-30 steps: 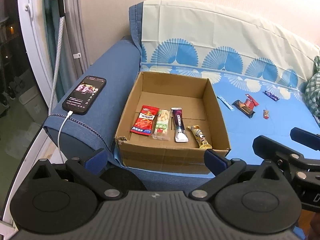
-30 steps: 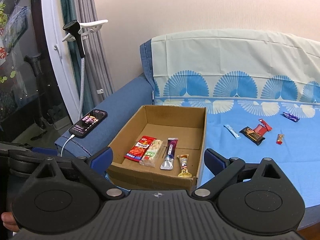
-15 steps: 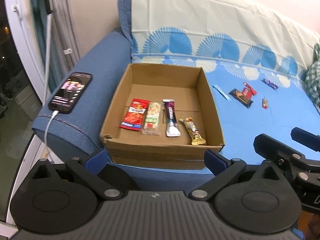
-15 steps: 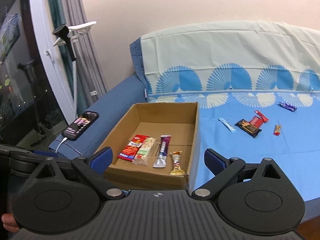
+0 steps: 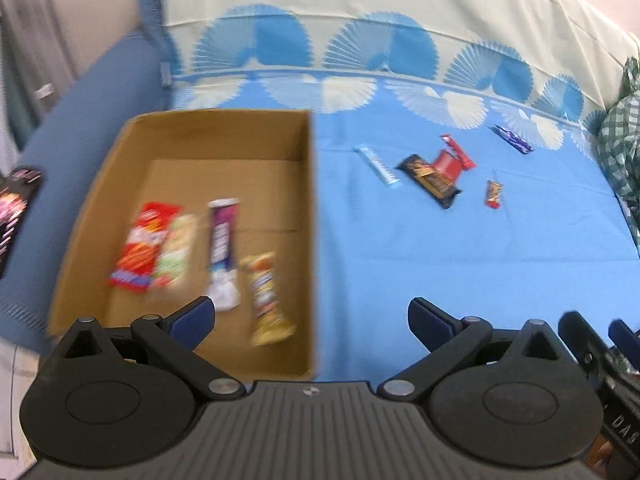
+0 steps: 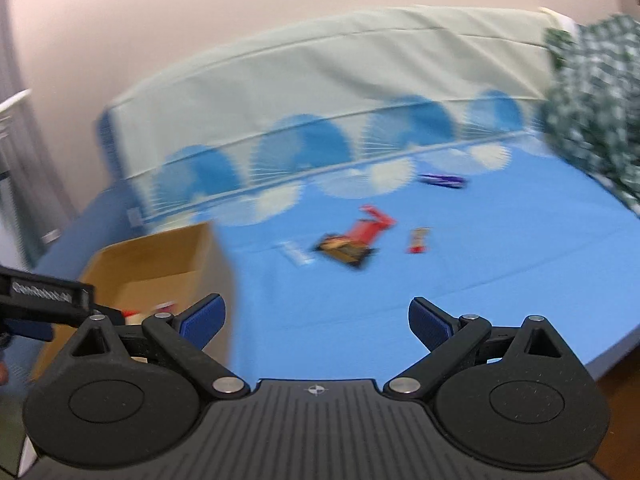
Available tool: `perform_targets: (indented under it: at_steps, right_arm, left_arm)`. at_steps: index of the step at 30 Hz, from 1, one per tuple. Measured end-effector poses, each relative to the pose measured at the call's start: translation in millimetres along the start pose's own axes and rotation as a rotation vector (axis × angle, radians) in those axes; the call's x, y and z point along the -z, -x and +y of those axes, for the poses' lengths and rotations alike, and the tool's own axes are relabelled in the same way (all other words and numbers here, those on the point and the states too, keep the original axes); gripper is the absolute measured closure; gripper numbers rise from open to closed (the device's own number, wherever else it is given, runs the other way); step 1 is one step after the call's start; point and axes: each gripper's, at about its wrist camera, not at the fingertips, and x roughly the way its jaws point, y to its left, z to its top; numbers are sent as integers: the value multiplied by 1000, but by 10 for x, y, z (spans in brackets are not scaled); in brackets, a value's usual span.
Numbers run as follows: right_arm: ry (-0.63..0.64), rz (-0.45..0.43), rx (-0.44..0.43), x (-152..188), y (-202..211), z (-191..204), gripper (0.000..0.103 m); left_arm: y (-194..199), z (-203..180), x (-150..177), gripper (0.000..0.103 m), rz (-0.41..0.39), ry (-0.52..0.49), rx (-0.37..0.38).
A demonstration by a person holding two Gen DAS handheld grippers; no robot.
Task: Organize snacks
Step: 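Move both tools toward the remaining chocolate bars and candy, then grasp the dark cracker pack with the left tool while the right tool grasps the yellow candy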
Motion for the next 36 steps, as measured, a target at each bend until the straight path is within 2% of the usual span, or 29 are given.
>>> perform_targets:
  at_steps: [5,9,14,17,21,23,24,27,31,33,34,35,36]
  right_arm:
    - [-45,-7,108,-209,-545,-613,5]
    - [-83,-4,170,-335,-1139,-1050,5]
    - [-51,50,222,-387,-2090,-1371,5]
    - [-17,97,211,-371,-2618,-1497,5]
    - [38,149,187,-285,-3211,-1516,5]
    - [57,164,176,-238,-3455,-1503,5]
    - [64,172,176,-225,-3556,-1492,2]
    - [151,118,208,-209,-3797,-1391,0]
    - [171,85,216,-247,-3971,-1345,0]
    - [178,79,217,-253,-3968,-1361,7]
    - [188,70,223,-242,-3930,-1355,23]
    - [206,56,219,-228,-3884,-1346,44]
    - [233,47,204,-209,-3840,-1324,54]
  left_arm:
    - [-711,-666,-495,0,44,-19,11]
    - [-1473,-1075,-864,0,116,29,12]
    - [-2403,-1397,-1196,0,188,97,-8]
    - [-2862,-1517,-1328,0,222,146,-5]
    - [-3319,-1634,-1437,0,260,165,-19]
    - [-3479,-1633,-1486,0,273,204,16]
    - [-3517,-1634,-1518,0,272,217,10]
    - [-3569,-1638,-1566,0,265,200,-14]
    - [-3584,-1645,-1569,0,263,188,-29]
    - [-3569,-1630,-1558,3,256,186,-26]
    - [-3528,-1623,-1540,15,243,181,-42]
    - [-3468,-1611,-1517,23,226,169,-64]
    - [-3401,-1606,-1494,46,202,149,-72]
